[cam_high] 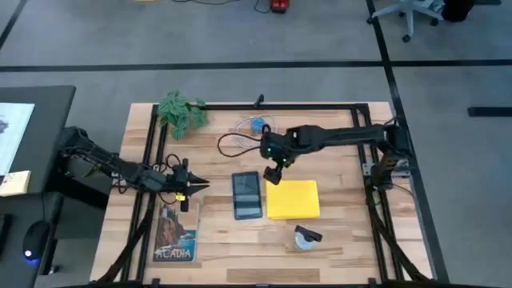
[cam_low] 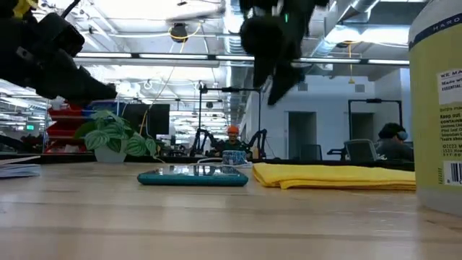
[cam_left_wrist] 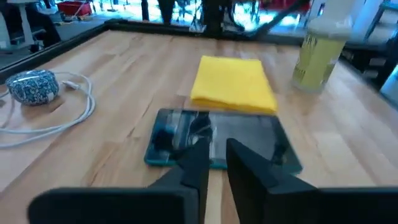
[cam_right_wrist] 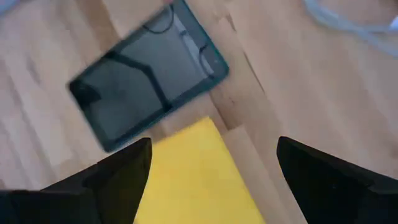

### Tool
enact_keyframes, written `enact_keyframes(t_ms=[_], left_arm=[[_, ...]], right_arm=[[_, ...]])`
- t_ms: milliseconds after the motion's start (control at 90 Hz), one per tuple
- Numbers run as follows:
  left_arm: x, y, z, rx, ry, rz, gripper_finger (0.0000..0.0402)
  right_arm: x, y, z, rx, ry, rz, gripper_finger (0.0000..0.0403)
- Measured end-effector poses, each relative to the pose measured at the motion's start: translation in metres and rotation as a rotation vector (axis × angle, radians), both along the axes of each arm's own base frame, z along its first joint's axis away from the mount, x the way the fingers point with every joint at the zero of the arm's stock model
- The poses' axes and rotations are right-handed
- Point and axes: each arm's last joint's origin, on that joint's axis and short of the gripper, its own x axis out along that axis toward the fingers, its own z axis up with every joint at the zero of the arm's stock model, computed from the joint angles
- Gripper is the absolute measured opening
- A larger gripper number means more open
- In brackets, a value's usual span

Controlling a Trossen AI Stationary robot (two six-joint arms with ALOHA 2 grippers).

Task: Apply microfiber cloth
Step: Spray the tablet using the spray bottle

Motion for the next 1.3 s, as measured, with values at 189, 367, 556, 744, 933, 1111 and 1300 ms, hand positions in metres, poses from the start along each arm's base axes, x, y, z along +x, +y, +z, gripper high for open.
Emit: enact_keyframes(t_ms=[189,367,556,744,933,1111,1300], left_arm=[[0.019,-0.015,0.022,0.118,0.067,-0.040,0.0002],[0.040,-0.032,0.024,0.169,0.264,-0.090,0.0000],[0.057,-0.044,0.004,0.100,0.413,-0.104,0.0000],[0.070,-0.042,-0.020,0.089,0.486,-0.043,0.0000],[0.088,-0.038,-0.041,0.088,0.478,-0.040,0.0000],[0.098,-0.035,-0.055,0.064,0.471,-0.024,0.0000],[0.106,-0.029,-0.057,0.048,0.426,-0.027,0.0000]], right_arm=[[-0.010,-0.021,-0.044,-0.030,-0.042,-0.047,0.0331],[-0.020,-0.028,-0.073,-0.011,-0.090,-0.059,0.0331],[-0.026,-0.031,-0.093,0.113,-0.236,-0.050,0.0331],[-0.026,-0.033,-0.095,0.203,-0.308,-0.112,0.0330],[-0.021,-0.037,-0.109,0.332,-0.304,-0.180,0.0321],[-0.012,-0.039,-0.130,0.420,-0.311,-0.208,0.0307],[-0.003,-0.040,-0.137,0.457,-0.335,-0.230,0.0301]])
